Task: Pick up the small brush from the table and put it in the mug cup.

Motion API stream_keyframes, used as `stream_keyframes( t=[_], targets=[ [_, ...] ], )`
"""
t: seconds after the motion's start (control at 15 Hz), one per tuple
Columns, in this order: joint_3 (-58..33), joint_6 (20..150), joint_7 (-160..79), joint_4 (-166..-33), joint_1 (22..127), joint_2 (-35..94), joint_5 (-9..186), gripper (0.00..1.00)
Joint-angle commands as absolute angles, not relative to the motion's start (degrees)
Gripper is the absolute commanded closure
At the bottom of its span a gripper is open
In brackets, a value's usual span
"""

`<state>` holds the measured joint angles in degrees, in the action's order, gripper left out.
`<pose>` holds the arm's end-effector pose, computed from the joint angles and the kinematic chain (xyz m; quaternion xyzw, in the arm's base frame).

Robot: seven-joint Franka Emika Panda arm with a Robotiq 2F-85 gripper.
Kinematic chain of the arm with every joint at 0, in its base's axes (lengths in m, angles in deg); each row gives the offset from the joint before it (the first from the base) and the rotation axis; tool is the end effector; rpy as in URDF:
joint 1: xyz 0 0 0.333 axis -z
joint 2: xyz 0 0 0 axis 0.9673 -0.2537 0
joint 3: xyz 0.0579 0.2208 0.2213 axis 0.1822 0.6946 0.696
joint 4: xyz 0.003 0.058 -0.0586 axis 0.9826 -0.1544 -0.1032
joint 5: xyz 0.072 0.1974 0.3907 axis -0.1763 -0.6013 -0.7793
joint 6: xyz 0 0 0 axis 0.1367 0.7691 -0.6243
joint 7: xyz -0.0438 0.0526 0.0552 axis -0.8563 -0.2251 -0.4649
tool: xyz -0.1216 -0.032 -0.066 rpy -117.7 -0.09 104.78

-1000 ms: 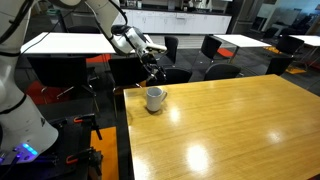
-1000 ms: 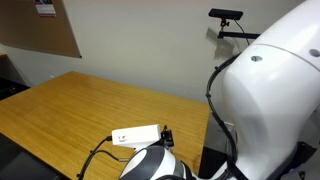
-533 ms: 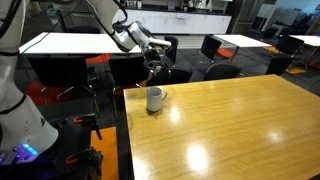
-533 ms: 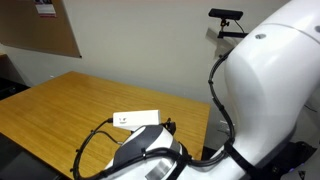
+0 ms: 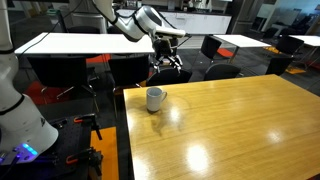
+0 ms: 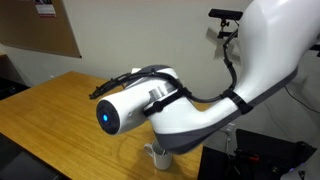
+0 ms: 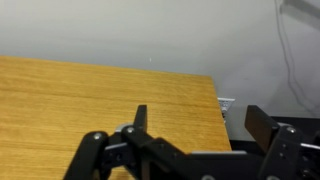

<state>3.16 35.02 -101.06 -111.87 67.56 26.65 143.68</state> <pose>0.6167 0.0732 0.3200 0.5896 0.6095 -0.4153 0.3292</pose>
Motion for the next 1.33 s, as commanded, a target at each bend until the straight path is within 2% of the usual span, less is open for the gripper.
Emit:
stream_keyframes(
  t=[0.0, 0.67, 1.27],
  targets=[
    [2.0, 38.9, -102.1, -115.3, 70.4, 32.8, 140.0, 0.00],
    [-1.8, 53.3, -119.0, -121.8, 73.9, 40.7, 138.4, 0.00],
    [-3.6, 49.8, -103.3, -116.1, 73.6, 38.0, 121.3, 0.00]
  ],
)
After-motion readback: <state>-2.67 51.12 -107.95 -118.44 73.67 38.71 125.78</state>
